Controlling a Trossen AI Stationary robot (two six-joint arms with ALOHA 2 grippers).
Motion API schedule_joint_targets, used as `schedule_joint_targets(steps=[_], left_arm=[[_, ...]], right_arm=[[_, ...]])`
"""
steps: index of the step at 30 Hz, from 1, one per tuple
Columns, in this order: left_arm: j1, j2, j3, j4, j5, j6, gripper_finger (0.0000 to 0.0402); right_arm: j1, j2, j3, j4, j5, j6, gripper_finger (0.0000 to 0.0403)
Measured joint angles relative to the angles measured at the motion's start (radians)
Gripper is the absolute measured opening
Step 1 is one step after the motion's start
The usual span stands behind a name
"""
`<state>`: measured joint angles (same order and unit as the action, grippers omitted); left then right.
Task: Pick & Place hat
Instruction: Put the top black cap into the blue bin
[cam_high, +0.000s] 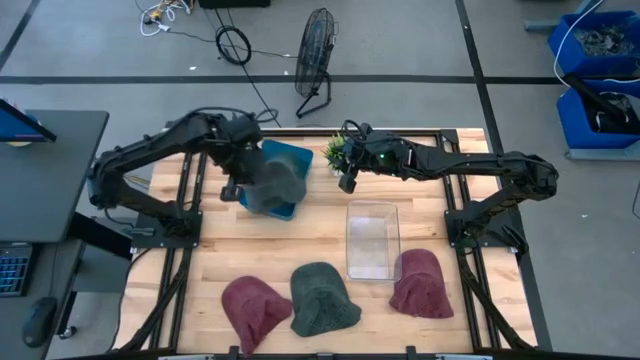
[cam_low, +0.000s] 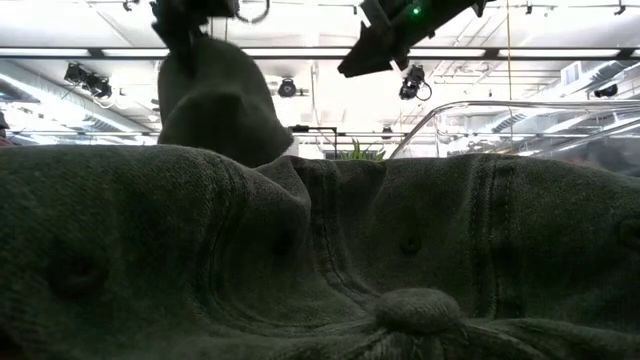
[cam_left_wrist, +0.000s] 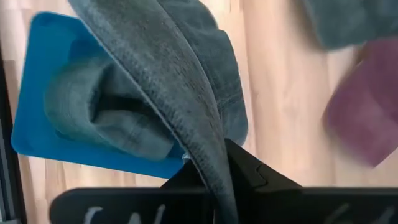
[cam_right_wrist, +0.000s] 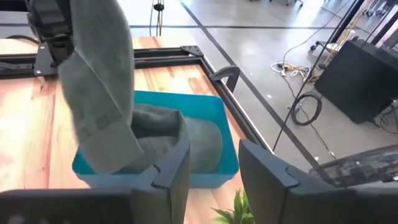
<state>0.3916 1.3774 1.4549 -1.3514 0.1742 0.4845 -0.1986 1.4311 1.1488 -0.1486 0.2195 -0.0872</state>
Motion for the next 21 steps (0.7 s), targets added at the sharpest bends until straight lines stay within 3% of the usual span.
schedule_joint_targets(steps=[6,12,15,17,21], left_arm=[[0.037,0.094,-0.004,0.001,-0.031,0.184,0.0013],[0.062,0.167,-0.002,-0.005,-0.046,0.621,0.0024],[0.062,0.198,-0.002,-0.007,-0.057,0.768,0.0018],[0.068,0.226,-0.002,-0.006,-0.058,0.776,0.0014],[0.087,0.288,-0.002,-0.005,-0.059,0.593,0.0022]], right_arm=[[0.000,0.000,0.000,-0.009,0.000,0.000,0.0142],[0.000,0.000,0.000,-0.012,0.000,0.000,0.0142],[0.000,0.000,0.000,-0.012,0.000,0.000,0.0142],[0.000,0.000,0.000,-0.013,0.000,0.000,0.0142],[-0.001,0.000,-0.001,-0.035,0.000,0.000,0.0142]])
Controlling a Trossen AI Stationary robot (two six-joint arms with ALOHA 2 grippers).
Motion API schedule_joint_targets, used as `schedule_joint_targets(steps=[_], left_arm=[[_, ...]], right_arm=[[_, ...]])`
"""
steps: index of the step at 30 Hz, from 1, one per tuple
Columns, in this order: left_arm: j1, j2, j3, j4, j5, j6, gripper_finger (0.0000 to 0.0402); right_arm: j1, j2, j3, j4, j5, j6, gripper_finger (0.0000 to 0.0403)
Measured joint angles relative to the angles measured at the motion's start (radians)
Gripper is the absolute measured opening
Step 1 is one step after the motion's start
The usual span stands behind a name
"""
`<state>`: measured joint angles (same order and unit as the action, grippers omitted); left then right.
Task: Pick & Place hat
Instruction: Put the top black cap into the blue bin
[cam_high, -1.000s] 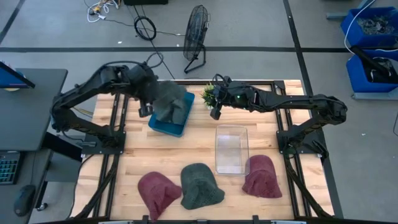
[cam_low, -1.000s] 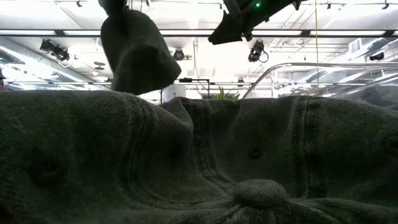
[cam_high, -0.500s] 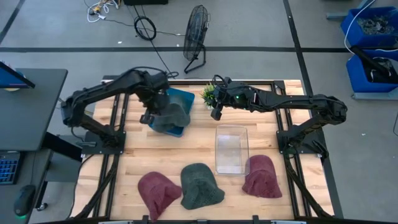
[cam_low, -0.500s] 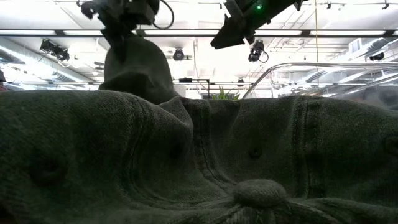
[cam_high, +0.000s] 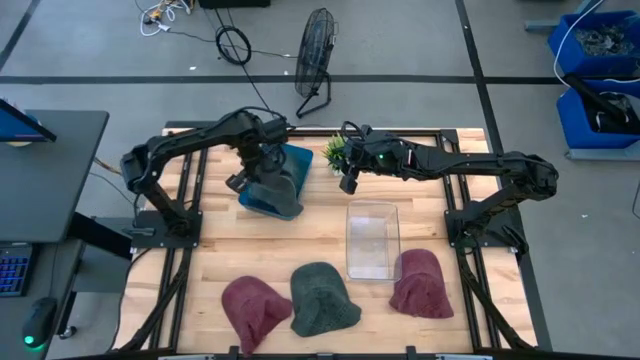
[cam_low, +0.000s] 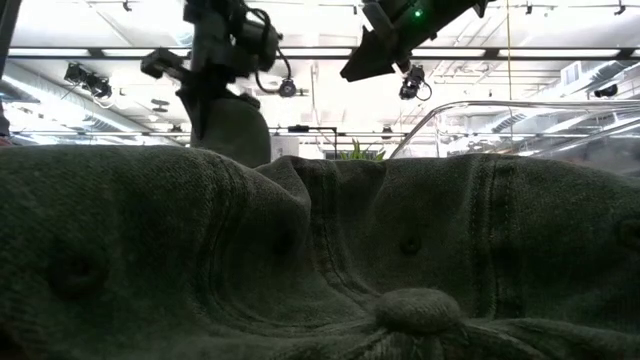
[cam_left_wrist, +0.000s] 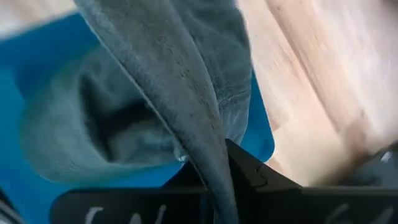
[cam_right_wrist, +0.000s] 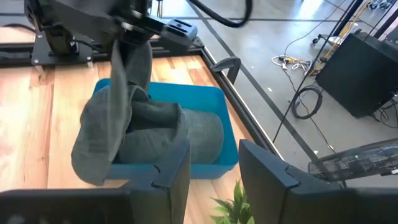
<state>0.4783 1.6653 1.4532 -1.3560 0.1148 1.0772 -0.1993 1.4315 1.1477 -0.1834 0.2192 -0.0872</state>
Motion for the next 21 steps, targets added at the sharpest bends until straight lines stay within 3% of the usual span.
schedule_joint_targets(steps=[5,12,21], left_arm=[[0.026,0.047,0.000,0.005,-0.005,-0.153,0.0044],[0.032,0.051,0.000,0.062,-0.021,-0.253,0.0069],[0.034,0.051,0.000,0.116,-0.055,-0.284,0.0162]], right_arm=[[0.000,0.000,0.000,-0.031,0.000,0.001,0.0142],[0.000,0.001,0.000,-0.072,-0.003,0.040,0.0142],[0.000,0.002,0.000,-0.088,-0.003,0.053,0.0142]])
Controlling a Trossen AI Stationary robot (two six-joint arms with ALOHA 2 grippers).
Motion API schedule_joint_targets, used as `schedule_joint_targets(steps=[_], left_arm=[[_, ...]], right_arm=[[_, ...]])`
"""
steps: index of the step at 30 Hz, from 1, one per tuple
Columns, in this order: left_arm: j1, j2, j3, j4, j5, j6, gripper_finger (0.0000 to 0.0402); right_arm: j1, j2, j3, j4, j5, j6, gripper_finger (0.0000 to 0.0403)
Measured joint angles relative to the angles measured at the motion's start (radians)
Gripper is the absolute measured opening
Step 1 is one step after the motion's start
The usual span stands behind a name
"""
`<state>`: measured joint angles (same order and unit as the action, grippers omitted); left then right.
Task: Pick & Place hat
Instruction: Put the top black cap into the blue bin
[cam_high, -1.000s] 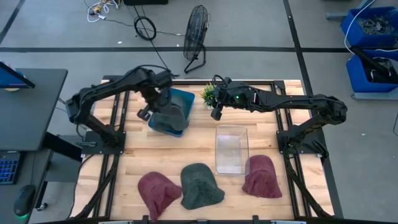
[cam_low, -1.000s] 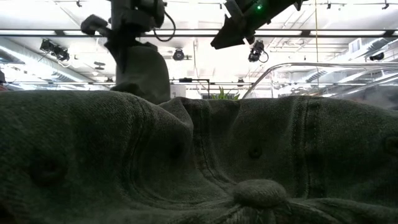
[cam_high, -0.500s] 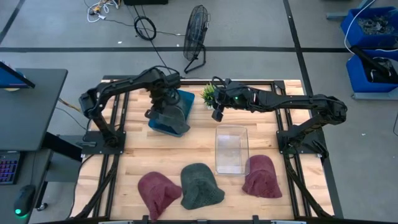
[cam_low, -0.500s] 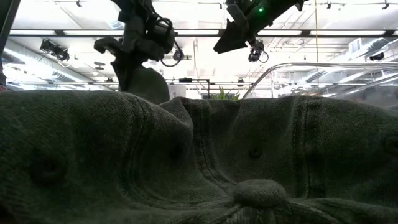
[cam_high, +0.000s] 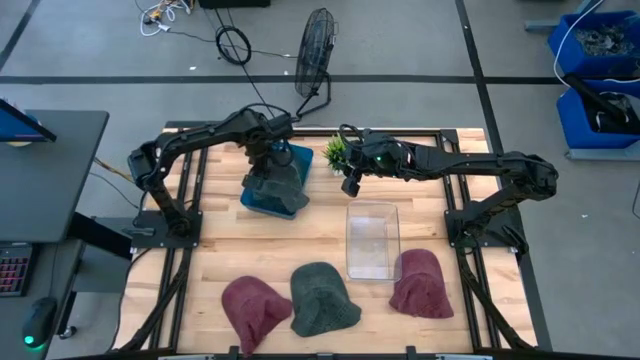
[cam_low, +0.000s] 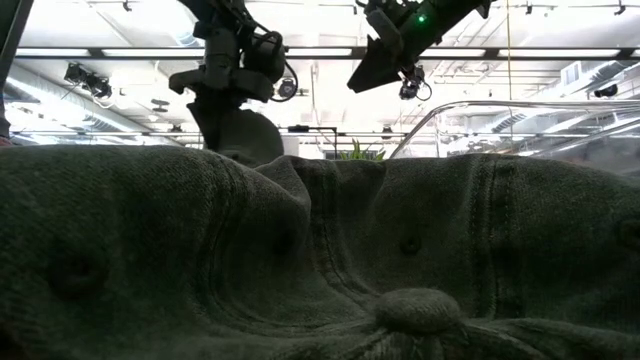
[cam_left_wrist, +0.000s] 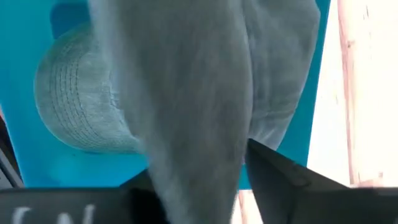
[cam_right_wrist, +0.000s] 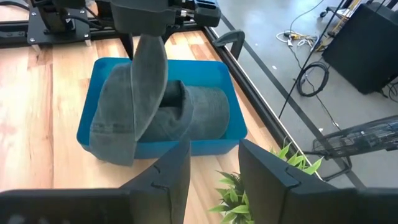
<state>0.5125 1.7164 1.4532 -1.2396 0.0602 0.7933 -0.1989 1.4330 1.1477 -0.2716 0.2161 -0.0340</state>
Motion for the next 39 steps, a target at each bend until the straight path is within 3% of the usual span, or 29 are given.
schedule_joint_targets(steps=[2,6,11,14,17,20,25,34,39], left_arm=[[-0.003,-0.002,0.000,0.000,-0.050,-0.009,0.0183],[-0.028,-0.010,0.033,-0.041,-0.311,-0.054,0.0214],[-0.048,-0.010,0.129,-0.135,-0.358,-0.066,0.0226],[-0.052,-0.010,0.196,-0.176,-0.296,-0.195,0.0221],[-0.049,-0.011,0.225,-0.176,-0.110,-0.355,0.0208],[-0.051,-0.011,0.226,-0.201,0.001,-0.385,0.0192],[-0.051,-0.016,0.225,-0.214,0.008,-0.413,0.0169],[-0.058,-0.208,0.224,-0.206,0.008,-0.443,0.0140],[-0.058,-0.378,0.116,-0.012,0.023,-0.470,0.0140]], right_arm=[[0.000,0.000,0.000,-0.001,0.000,0.000,0.0142],[0.000,0.000,0.000,-0.001,0.000,0.000,0.0142],[0.000,0.000,0.000,-0.015,-0.003,0.005,0.0142],[0.000,0.000,0.000,-0.026,-0.021,0.022,0.0141],[0.009,0.007,0.000,-0.039,-0.091,0.027,0.0125],[0.035,0.030,0.000,-0.035,-0.138,0.027,0.0091],[0.097,0.103,0.000,0.009,-0.139,0.029,0.0011],[0.144,0.230,0.000,0.121,-0.092,0.081,0.0004],[0.126,0.354,0.000,0.321,-0.070,0.080,0.0003]])
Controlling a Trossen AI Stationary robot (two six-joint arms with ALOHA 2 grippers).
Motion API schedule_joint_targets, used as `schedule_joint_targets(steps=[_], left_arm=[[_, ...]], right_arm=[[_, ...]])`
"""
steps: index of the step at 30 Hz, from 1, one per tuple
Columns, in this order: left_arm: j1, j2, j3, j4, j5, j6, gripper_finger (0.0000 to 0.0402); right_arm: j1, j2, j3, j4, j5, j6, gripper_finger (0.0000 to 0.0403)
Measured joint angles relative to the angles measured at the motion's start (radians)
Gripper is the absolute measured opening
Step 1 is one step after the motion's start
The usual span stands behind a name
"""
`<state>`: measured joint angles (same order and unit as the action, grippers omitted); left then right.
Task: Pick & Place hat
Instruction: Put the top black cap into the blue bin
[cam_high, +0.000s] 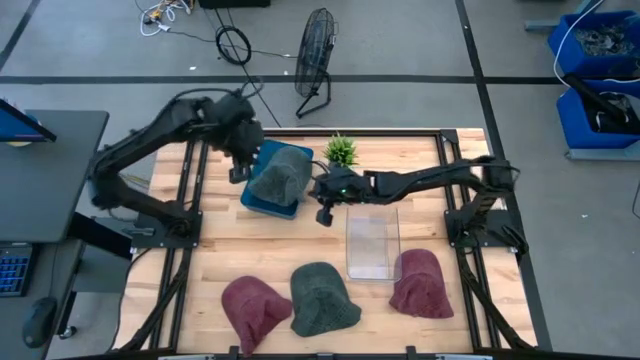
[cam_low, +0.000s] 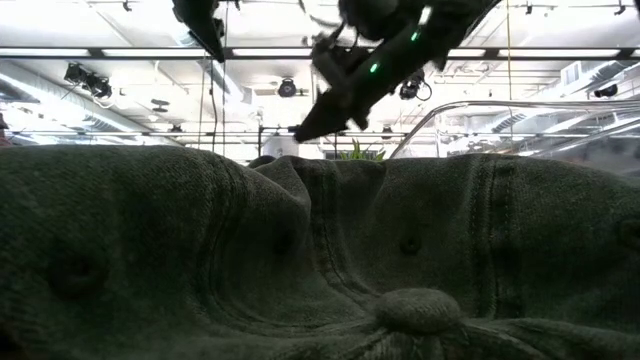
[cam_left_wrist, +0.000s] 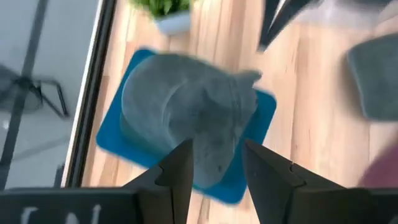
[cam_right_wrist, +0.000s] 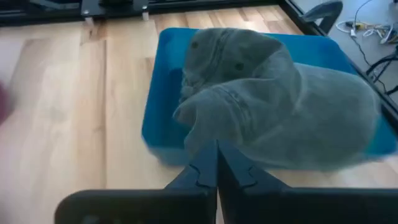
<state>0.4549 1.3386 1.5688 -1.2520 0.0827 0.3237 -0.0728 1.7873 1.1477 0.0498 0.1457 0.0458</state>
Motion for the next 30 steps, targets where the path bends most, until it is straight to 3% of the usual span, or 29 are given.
schedule_joint_targets(steps=[8,16,21,26,30], left_arm=[[0.011,-0.184,-0.397,0.286,0.008,-0.025,0.0140],[0.006,-0.189,-0.727,0.704,0.008,-0.092,0.0140],[0.018,-0.170,-0.830,0.834,-0.003,-0.142,0.0140],[0.049,-0.160,-0.881,0.872,-0.023,-0.182,0.0140],[0.059,-0.160,-0.919,0.953,-0.023,-0.218,0.0140]], right_arm=[[-0.031,0.168,0.043,0.133,-0.004,0.071,0.0001],[-0.047,0.365,0.294,0.068,-0.006,0.032,0.0001],[-0.067,0.405,0.422,-0.103,-0.005,0.017,0.0000],[-0.073,0.403,0.432,-0.183,-0.007,0.027,0.0000],[-0.075,0.397,0.435,-0.262,-0.071,0.045,0.0000]])
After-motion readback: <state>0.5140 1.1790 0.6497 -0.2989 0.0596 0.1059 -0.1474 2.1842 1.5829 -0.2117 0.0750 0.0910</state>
